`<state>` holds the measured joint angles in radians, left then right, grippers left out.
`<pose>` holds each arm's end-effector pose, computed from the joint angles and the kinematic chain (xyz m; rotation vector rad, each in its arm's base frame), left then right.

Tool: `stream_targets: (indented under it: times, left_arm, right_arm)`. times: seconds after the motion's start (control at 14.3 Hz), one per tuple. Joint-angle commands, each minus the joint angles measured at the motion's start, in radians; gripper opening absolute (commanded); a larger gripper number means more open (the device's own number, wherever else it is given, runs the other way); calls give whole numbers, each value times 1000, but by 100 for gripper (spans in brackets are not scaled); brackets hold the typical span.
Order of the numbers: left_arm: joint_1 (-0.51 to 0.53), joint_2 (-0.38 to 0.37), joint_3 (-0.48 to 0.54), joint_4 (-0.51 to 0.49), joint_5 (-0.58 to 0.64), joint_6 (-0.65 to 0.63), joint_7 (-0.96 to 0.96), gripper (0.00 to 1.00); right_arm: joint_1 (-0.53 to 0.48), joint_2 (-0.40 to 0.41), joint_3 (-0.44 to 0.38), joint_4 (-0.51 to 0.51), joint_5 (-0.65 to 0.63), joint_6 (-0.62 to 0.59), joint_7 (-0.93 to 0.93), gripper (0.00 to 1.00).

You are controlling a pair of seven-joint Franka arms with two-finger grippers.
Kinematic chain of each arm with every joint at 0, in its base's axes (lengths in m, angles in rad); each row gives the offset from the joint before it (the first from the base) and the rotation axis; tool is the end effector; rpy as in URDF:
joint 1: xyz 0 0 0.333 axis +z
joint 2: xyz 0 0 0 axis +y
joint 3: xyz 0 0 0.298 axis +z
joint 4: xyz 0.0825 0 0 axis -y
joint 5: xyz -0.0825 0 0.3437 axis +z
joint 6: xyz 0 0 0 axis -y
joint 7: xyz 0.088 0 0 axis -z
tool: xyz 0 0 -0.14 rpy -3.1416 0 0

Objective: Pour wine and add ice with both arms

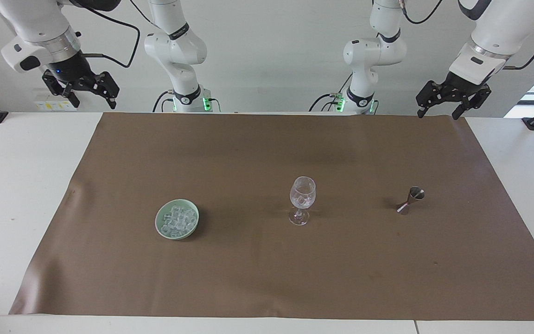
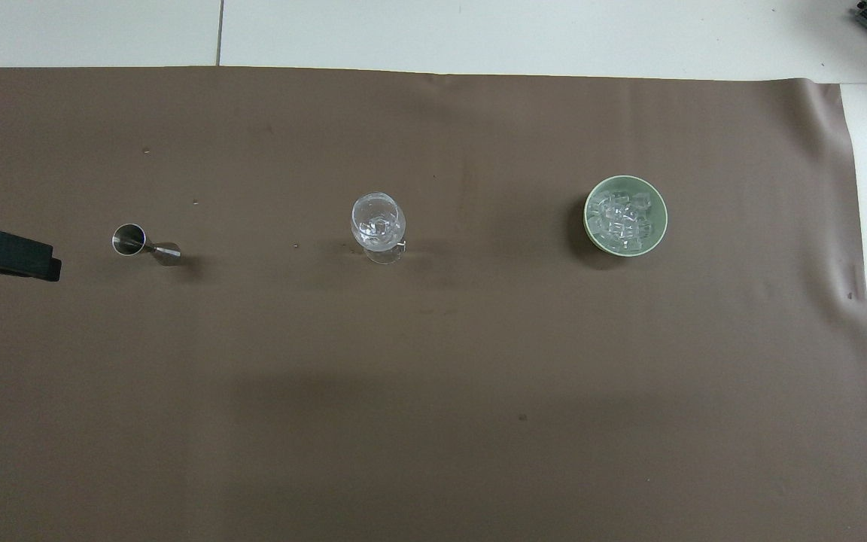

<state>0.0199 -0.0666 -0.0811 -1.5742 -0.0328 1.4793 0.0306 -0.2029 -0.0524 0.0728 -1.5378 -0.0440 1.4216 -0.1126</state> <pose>0.4831 -0.0358 0.5974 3.1109 -0.1464 -0.0451 0.4763 -0.0681 0.6012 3.1001 -0.0355 -0.1073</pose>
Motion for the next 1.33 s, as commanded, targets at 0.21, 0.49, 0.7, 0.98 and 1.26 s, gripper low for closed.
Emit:
stream_targets:
  times: [0.21,0.49,0.7,0.98,1.26]
  left_arm:
    - [3,-5,1,10,-10,-11,5,100]
    - [3,-5,1,10,-10,-11,5,100]
    - [3,-5,1,10,-10,-11,5,100]
    - [3,-5,1,10,-10,-11,5,100]
    - [3,-5,1,10,-10,-11,5,100]
  right_arm:
    - [-7,-15,4,-21,24,68,-19,100]
    - [-7,-17,7,-21,24,80,16,100]
    - [-7,-20,13,-13,26,76,18,100]
    - [-7,-27,12,4,24,65,16,100]
    - [5,-29,15,2,21,69,16,100]
